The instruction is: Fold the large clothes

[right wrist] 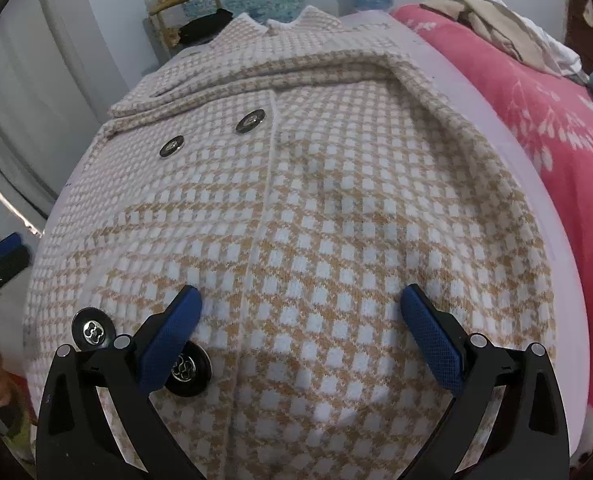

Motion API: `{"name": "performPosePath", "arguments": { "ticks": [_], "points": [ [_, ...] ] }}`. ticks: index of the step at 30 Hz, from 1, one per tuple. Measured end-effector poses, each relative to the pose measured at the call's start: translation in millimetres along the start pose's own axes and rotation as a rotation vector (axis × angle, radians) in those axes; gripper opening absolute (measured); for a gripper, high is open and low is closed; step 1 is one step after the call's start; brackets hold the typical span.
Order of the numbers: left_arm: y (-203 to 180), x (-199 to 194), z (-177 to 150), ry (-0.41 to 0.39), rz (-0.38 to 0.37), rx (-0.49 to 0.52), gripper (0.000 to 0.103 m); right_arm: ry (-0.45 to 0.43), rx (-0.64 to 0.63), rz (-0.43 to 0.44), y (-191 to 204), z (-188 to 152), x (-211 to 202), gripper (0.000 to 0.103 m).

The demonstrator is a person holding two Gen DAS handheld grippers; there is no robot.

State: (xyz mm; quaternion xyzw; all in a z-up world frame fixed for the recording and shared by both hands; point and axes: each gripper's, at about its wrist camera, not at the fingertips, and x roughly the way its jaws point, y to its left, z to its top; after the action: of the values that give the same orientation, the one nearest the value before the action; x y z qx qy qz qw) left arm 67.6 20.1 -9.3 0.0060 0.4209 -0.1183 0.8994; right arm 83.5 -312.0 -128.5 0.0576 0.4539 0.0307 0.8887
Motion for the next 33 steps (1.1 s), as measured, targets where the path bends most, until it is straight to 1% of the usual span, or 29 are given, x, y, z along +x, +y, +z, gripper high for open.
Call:
{"name": "performPosePath", "arguments": {
  "ticks": [2, 4, 6, 7, 11, 12, 14, 17, 20, 21, 23, 25, 28, 29, 32, 33],
  "points": [
    [16, -13, -10, 0.004, -0.017, -0.043, 0.094, -0.003, -0.001, 0.002, 0, -1, 0, 0.095],
    [28, -24, -22, 0.015, -0.017, -0.074, 0.091, -0.002, -0.001, 0.002, 0, 0, 1, 0.095],
    [39, -33, -38, 0.029, -0.019, -0.108, 0.087, 0.002, -0.002, 0.002, 0, 0, 1, 0.095],
    [44, -37, -47, 0.041, -0.034, -0.129, 0.085, 0.004, -0.002, 0.003, -1, 0, 1, 0.095],
    [50, -40, -72, 0.090, -0.077, -0.173, 0.072, -0.001, 0.000, 0.003, 0, -1, 1, 0.095],
    [51, -38, -78, 0.109, -0.091, -0.184, 0.070, -0.001, -0.001, 0.003, -1, 0, 0, 0.095],
    [53, -34, -89, 0.150, -0.116, -0.207, 0.062, -0.001, 0.000, 0.003, -1, 0, 1, 0.095],
    [52, -32, -98, 0.178, -0.163, -0.225, 0.059, -0.001, -0.001, 0.004, -1, 0, 0, 0.095],
    [46, -31, -102, 0.198, -0.192, -0.209, 0.059, 0.005, 0.005, 0.010, -1, 0, -1, 0.095],
    [45, -32, -102, 0.201, -0.196, -0.204, 0.058, 0.005, 0.017, 0.020, -2, -1, -5, 0.095],
    [43, -33, -103, 0.203, -0.207, -0.200, 0.055, -0.021, 0.025, 0.058, -2, -6, -18, 0.095],
    [39, -33, -104, 0.206, -0.218, -0.195, 0.052, -0.051, -0.022, 0.103, 5, -14, -37, 0.091],
    [34, -31, -105, 0.209, -0.208, -0.179, 0.046, -0.099, -0.192, 0.168, 31, -35, -69, 0.091],
    [34, -31, -105, 0.210, -0.204, -0.177, 0.045, -0.106, -0.273, 0.180, 42, -44, -80, 0.091],
    [32, -29, -102, 0.207, -0.197, -0.166, 0.042, -0.106, -0.420, 0.208, 69, -66, -91, 0.085],
    [32, -29, -102, 0.206, -0.192, -0.162, 0.041, -0.100, -0.451, 0.209, 75, -70, -91, 0.082]
  ]
}}
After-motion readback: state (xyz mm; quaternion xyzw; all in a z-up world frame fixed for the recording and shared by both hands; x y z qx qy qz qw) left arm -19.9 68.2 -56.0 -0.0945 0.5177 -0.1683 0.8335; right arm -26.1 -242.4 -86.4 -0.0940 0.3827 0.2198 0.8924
